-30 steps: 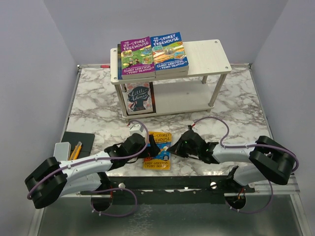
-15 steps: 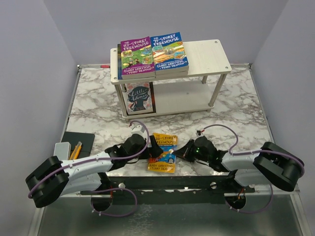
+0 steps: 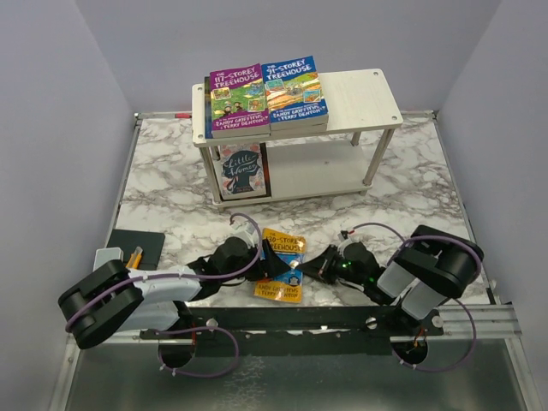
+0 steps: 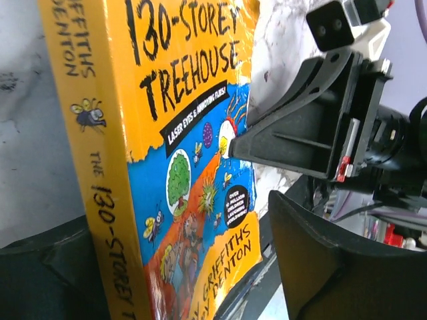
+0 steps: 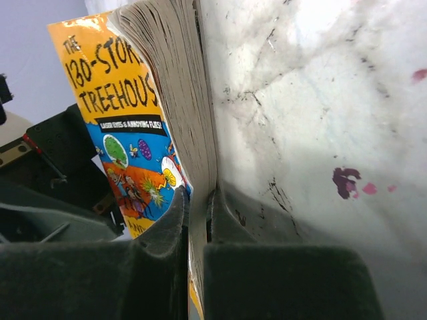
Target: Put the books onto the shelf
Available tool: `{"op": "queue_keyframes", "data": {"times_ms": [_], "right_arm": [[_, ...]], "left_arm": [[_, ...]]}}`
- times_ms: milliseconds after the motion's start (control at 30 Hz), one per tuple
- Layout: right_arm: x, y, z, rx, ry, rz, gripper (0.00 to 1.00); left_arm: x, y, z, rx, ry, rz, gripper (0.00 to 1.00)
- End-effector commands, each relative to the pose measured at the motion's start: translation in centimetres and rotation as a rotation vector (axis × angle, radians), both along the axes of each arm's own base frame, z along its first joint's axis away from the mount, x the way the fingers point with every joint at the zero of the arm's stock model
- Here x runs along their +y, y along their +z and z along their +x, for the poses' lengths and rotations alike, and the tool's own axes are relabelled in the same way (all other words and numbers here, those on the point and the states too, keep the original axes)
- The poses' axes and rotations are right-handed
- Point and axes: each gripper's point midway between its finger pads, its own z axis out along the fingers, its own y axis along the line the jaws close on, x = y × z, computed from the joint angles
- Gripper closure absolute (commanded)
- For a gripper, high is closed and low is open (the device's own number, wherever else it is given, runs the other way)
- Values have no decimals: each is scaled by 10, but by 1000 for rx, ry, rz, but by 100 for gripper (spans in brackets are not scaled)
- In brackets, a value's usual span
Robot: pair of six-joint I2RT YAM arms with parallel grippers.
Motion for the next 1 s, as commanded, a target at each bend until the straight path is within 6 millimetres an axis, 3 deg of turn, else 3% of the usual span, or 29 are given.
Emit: {"op": "queue_keyframes", "data": {"times_ms": [0,267,333,400,433,667,733,767,833,967], "right_arm": [[-61,-84,-69,272,79,-307,100],[-60,-84,-71,276,76,-270,100],[-60,-83,-71,272,72,-264,100],[-60,-82,-71,268,69,-257,100],[-60,-81,-71,266,68,-255,100],[-61,-77,-69,250,59,-246,100],[-63,-77,-69,248,55,-253,100],[-63,-77,-69,247,54,-255,100],[-64,-77,-68,245,53,-261,100],[-64,-78,-67,242,52,-272,100]], "left_arm": [[9,-31,-43,169,-123,51,28],[6,-21,-37,151,-110,33,66],[5,-18,-35,144,-104,28,78],[4,-13,-33,135,-98,23,98],[4,-10,-31,130,-92,25,100],[1,11,-22,90,-79,28,97],[6,12,-18,85,-57,52,64],[9,13,-16,77,-44,65,54],[13,13,-15,71,-28,78,42],[21,11,-16,79,-13,84,30]]}}
